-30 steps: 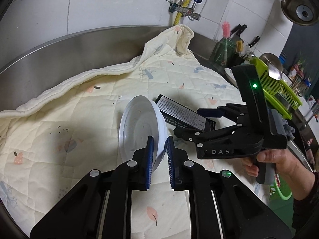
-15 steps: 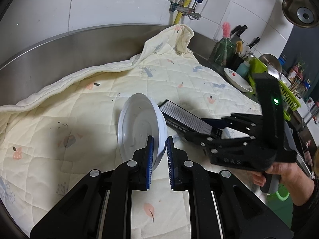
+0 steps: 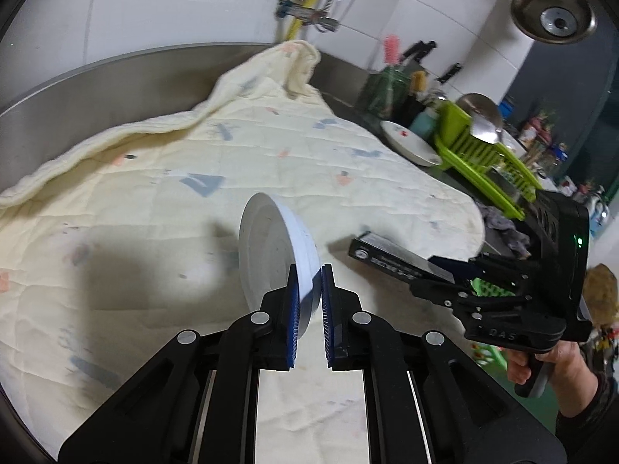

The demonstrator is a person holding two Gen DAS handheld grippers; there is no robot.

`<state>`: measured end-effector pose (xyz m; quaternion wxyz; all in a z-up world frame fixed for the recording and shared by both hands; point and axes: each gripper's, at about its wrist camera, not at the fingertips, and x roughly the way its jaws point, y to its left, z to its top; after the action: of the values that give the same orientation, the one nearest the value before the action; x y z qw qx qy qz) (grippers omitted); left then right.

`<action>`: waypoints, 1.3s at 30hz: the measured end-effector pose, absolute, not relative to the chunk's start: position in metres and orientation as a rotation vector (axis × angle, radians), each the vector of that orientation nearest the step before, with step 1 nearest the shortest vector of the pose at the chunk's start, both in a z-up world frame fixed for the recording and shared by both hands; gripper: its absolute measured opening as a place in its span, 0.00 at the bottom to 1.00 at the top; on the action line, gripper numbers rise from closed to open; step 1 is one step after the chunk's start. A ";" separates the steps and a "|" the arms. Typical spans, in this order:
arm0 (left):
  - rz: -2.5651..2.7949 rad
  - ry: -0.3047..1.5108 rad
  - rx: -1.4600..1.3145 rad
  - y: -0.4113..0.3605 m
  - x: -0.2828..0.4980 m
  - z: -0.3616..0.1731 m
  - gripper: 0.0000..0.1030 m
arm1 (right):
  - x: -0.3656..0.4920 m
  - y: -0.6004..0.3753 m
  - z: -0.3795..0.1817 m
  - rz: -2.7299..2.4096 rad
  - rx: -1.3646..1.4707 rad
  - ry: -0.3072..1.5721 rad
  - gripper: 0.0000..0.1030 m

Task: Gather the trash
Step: 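Carry the white lid and black box over the green basket and release both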

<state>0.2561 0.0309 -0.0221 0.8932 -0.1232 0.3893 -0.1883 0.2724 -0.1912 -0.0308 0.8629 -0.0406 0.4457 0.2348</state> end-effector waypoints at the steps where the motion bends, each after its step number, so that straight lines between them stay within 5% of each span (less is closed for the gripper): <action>1: -0.403 0.807 -0.256 0.027 0.253 -0.021 0.09 | 0.266 -0.199 -0.029 0.477 -0.079 0.932 0.44; 22: -0.745 0.783 -0.152 -0.128 0.200 0.017 0.09 | 0.158 -0.358 -0.009 0.129 0.045 0.888 0.44; 39: -0.944 0.839 -0.015 -0.262 0.177 0.010 0.09 | 0.105 -0.490 -0.058 -0.226 0.152 0.974 0.44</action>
<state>0.1769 -0.2620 0.0095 0.8071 -0.0069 0.3921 -0.4414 0.1049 -0.4903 -0.0581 0.8748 0.0729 0.4666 -0.1083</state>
